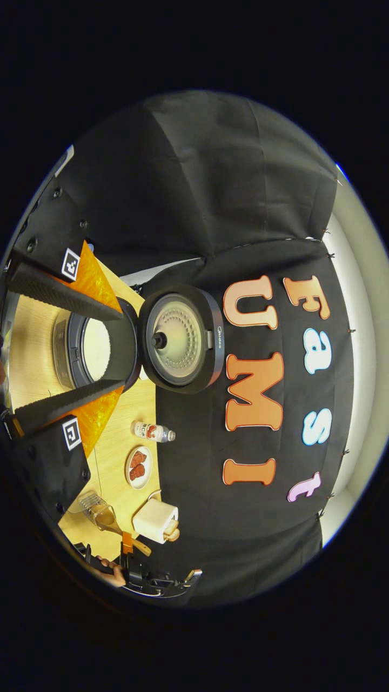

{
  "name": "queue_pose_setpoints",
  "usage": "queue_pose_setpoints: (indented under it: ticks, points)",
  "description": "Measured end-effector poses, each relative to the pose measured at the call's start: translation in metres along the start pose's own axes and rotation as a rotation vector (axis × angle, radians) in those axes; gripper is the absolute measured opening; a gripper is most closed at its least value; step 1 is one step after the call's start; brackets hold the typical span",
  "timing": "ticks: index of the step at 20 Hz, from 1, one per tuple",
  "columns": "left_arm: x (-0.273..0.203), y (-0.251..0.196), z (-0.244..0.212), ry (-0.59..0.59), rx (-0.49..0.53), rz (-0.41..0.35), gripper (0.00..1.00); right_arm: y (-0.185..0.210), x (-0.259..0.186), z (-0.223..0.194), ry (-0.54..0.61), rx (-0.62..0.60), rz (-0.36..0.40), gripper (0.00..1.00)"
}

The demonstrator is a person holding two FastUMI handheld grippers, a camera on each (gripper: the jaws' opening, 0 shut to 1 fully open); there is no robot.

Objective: Close the left gripper, press the button to open the rice cooker; take a wooden spoon from the chopstick holder with the right hand, scoop a spoonful of rice and pour it into the rice cooker, then put the wooden spoon back into the chopstick holder.

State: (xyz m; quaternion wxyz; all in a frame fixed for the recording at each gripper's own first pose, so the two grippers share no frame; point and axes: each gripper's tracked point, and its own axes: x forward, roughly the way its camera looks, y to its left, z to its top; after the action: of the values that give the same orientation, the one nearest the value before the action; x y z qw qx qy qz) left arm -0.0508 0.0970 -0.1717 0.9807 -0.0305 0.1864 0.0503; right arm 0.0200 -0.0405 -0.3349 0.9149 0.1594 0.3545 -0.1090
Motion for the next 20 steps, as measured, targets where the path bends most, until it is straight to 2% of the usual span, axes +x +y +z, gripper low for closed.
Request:
queue_pose_setpoints:
  ticks: [1,2,6,7,8,11,16,17,18,20]
  points:
    - [0.001,0.002,0.001,-0.002,-0.001,-0.002,0.73,0.002,-0.005,0.006,-0.016,0.009,0.003,0.08]
    - [0.002,0.004,0.002,-0.008,-0.004,-0.006,0.77,0.003,-0.011,0.011,-0.031,0.011,0.000,0.08]
    - [0.007,0.009,0.002,-0.008,-0.023,-0.024,0.73,0.013,-0.039,0.024,-0.078,0.048,0.035,0.08]
    - [0.009,0.009,0.001,-0.005,-0.026,-0.029,0.77,0.017,-0.046,0.025,-0.083,0.057,0.049,0.08]
    - [0.009,0.010,0.001,-0.005,-0.028,-0.031,0.73,0.023,-0.053,0.024,-0.085,0.068,0.065,0.07]
    - [0.009,0.012,0.001,-0.007,-0.029,-0.044,0.73,0.051,-0.070,0.018,-0.076,0.082,0.133,0.07]
    - [0.004,0.018,-0.004,-0.006,-0.021,-0.052,0.73,0.108,-0.085,-0.010,-0.038,-0.002,0.237,0.08]
    - [0.003,0.021,-0.006,-0.003,-0.020,-0.049,0.77,0.116,-0.084,-0.019,-0.031,-0.031,0.243,0.08]
    - [0.002,0.023,-0.008,0.001,-0.020,-0.049,0.74,0.124,-0.081,-0.028,-0.024,-0.069,0.244,0.08]
    - [-0.001,0.030,-0.012,0.006,-0.019,-0.041,0.74,0.135,-0.073,-0.047,-0.010,-0.141,0.239,0.08]
